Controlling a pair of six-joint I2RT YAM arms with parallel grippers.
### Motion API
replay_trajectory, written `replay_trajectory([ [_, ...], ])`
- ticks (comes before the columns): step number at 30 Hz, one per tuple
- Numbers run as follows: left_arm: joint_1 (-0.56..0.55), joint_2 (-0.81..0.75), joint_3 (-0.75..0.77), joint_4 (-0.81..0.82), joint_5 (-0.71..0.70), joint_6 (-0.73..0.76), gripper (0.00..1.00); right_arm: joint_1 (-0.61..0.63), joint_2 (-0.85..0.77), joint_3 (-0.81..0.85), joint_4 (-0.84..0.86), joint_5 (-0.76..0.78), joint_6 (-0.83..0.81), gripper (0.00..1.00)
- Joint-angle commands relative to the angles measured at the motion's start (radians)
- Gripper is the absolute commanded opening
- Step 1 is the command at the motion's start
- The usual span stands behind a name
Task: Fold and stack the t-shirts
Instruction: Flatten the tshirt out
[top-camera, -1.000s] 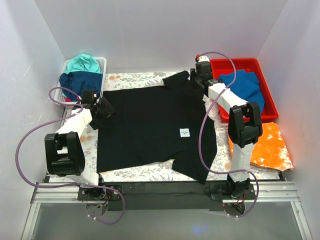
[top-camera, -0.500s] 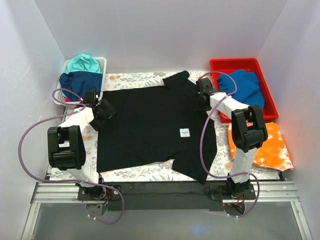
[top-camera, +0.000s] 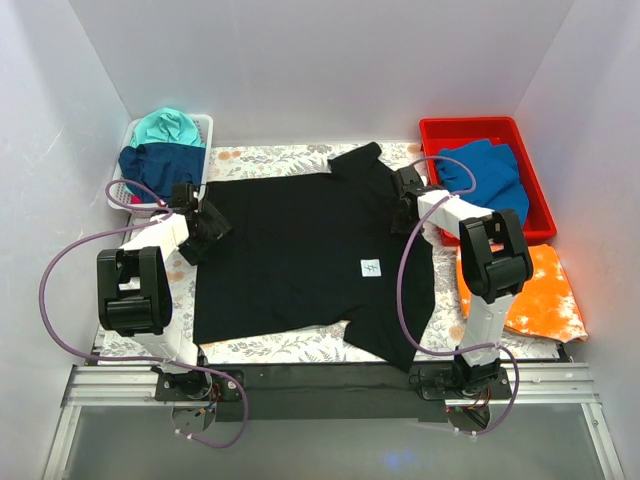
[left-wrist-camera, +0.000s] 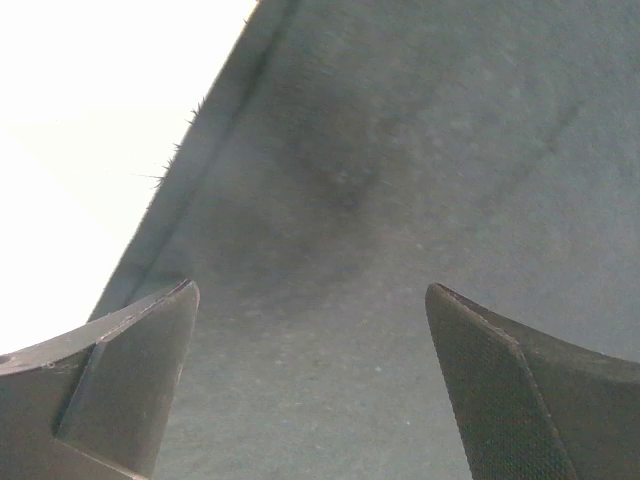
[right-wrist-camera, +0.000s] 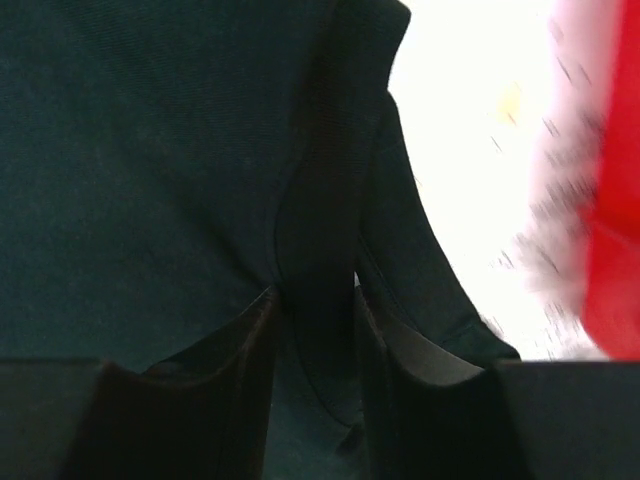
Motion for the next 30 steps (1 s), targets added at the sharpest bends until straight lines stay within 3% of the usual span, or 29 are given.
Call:
replay_trajectory([
  [1,0.003,0.005,0.028,-0.013,-0.031,-0.005,0.97,-0.008,-0.025,-0.118,-0.157,0.092,0.053,0.4],
  [10,0.003,0.039,0.048,-0.039,-0.053,0.005,0.97,-0.015,-0.128,-0.252,-0.151,0.115,0.112,0.4],
  [21,0.003,-0.051,0.109,-0.021,0.037,0.036,0.97,-0.015,-0.202,-0.047,-0.149,0.072,0.049,0.38],
  [24,0.002,-0.062,0.112,-0.014,0.071,0.036,0.97,-0.016,-0.223,-0.008,-0.149,0.063,0.024,0.44],
  [26,0.0,-0.053,0.102,-0.011,0.079,0.025,0.97,-0.013,-0.227,0.009,-0.148,0.054,0.0,0.53],
  [27,-0.003,-0.05,0.098,-0.008,0.091,0.024,0.97,-0.013,-0.228,0.01,-0.145,0.047,-0.008,0.6],
  [28,-0.003,-0.044,0.094,-0.004,0.096,0.022,0.97,-0.011,-0.231,0.009,-0.131,0.04,-0.017,0.75],
  [30,-0.011,-0.033,0.08,0.007,0.111,0.019,0.97,-0.01,-0.24,-0.011,-0.102,0.024,-0.046,0.86],
])
